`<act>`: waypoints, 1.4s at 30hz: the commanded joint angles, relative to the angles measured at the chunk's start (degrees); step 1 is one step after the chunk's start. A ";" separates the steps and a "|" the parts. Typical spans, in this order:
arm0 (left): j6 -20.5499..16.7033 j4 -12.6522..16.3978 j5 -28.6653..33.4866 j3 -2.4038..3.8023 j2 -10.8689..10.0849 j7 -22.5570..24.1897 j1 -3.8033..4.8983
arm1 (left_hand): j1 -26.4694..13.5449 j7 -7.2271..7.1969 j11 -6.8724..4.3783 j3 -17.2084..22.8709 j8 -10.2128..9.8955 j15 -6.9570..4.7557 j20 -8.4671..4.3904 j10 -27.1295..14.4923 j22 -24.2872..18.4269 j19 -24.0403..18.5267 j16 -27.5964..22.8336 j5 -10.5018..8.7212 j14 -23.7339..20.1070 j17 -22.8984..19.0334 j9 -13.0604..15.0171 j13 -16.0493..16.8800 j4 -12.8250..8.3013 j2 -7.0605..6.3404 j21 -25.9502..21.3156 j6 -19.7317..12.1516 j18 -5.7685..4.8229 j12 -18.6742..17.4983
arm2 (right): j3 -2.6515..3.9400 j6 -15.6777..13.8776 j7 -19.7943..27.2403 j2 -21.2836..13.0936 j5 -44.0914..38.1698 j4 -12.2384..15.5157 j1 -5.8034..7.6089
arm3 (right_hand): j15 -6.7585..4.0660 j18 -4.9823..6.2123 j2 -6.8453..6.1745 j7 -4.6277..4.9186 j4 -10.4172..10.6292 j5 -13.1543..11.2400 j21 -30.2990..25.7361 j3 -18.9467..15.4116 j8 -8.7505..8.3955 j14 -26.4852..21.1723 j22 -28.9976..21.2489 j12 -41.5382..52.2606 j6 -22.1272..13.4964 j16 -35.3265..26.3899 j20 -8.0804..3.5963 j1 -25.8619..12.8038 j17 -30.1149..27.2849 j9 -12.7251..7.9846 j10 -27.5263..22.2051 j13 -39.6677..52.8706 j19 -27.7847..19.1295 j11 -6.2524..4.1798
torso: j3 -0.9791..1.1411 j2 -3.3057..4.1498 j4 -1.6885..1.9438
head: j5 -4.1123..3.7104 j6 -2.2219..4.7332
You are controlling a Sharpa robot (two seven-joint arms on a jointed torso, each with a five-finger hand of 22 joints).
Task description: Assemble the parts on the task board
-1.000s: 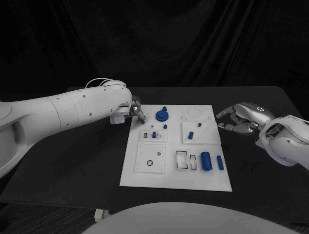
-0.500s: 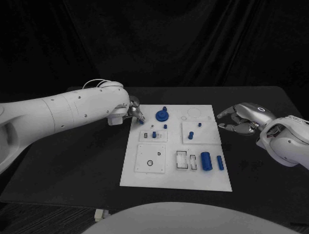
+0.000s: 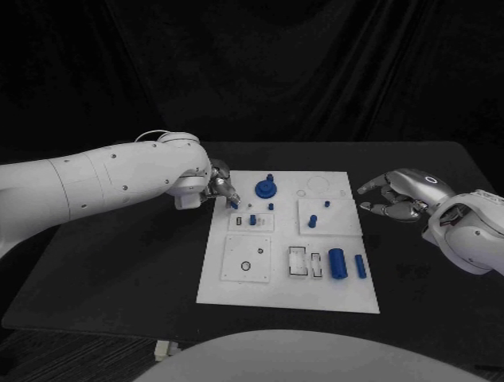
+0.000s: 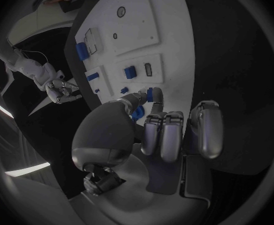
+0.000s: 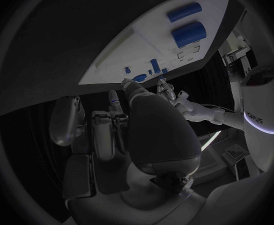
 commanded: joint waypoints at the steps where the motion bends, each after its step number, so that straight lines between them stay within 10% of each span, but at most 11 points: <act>1: 2.36 1.15 4.37 0.03 -0.26 -3.06 0.25 | -0.55 -0.09 -0.14 5.68 -0.38 -0.04 0.07 6.00 11.08 -0.07 0.15 -0.55 5.94 15.09 -0.12 15.07 -5.23 -0.15 -0.14 -0.29 0.42 0.15 | 0.03 0.18 -1.05 0.01 -0.13 0.08 -0.14 | 0.37 1.13 0.17 -0.04 0.08 0.21 -0.20 0.33 -0.21 6.06 9.43 0.15 0.28 0.15 0.23 0.50 15.10 -0.06 6.07 15.07 -0.36 0.42 | -0.01 0.00 -0.06 | 0.01 -0.01; 42: -1.69 4.00 -2.11 0.01 -0.93 -1.60 -1.42 | -1.52 0.08 0.02 6.36 -0.83 0.09 0.18 6.00 11.10 -0.07 0.15 0.34 5.94 15.09 -0.31 15.07 -5.16 -0.04 -0.06 -0.46 0.40 0.15 | 0.03 -0.03 -0.76 -0.12 -0.11 0.16 -0.45 | 0.38 1.12 0.12 -0.02 0.02 0.23 -0.18 0.43 -0.26 6.06 9.44 0.15 0.30 0.15 0.24 0.49 15.10 -0.10 6.07 15.07 -0.35 0.43 | 0.01 -0.02 -0.07 | 0.44 -0.01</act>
